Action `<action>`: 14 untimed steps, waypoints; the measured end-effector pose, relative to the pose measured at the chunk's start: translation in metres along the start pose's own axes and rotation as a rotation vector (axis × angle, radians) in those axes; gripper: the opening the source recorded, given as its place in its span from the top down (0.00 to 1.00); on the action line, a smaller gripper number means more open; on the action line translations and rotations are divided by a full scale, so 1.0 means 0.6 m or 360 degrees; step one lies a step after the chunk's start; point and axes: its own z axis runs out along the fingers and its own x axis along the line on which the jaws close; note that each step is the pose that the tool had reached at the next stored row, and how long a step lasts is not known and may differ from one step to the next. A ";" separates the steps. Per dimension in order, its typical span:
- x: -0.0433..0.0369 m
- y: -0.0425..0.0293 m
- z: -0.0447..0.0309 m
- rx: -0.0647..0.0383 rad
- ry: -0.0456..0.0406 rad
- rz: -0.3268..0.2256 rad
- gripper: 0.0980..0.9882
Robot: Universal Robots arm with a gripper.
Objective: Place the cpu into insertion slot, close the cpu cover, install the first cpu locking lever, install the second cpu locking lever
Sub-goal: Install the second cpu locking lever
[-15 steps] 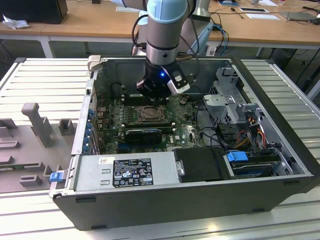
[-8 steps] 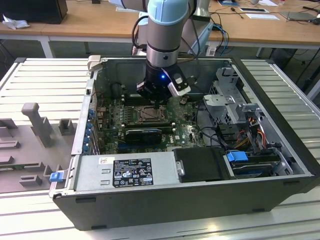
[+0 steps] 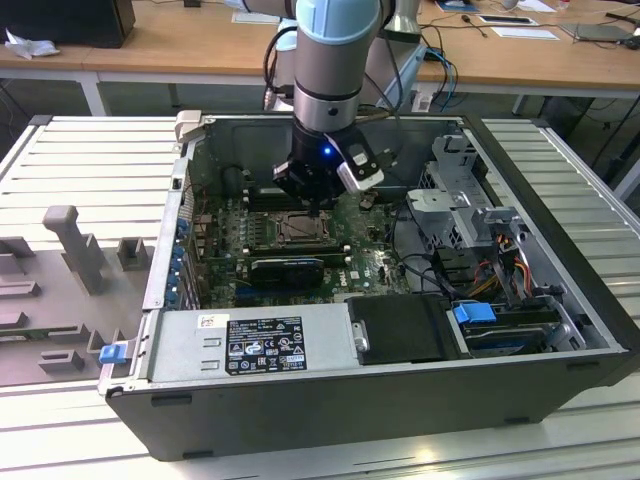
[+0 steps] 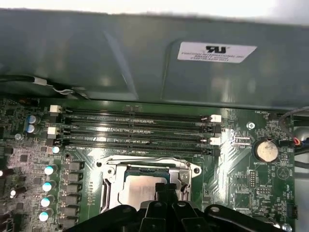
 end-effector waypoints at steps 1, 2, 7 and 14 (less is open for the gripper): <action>0.000 0.001 -0.006 0.0000 0.0000 0.0000 0.99; 0.000 0.001 -0.009 0.0000 0.0000 0.0000 0.99; 0.000 -0.005 -0.018 0.0000 0.0000 0.0000 0.99; 0.001 -0.018 -0.019 0.0000 0.0000 0.0000 0.99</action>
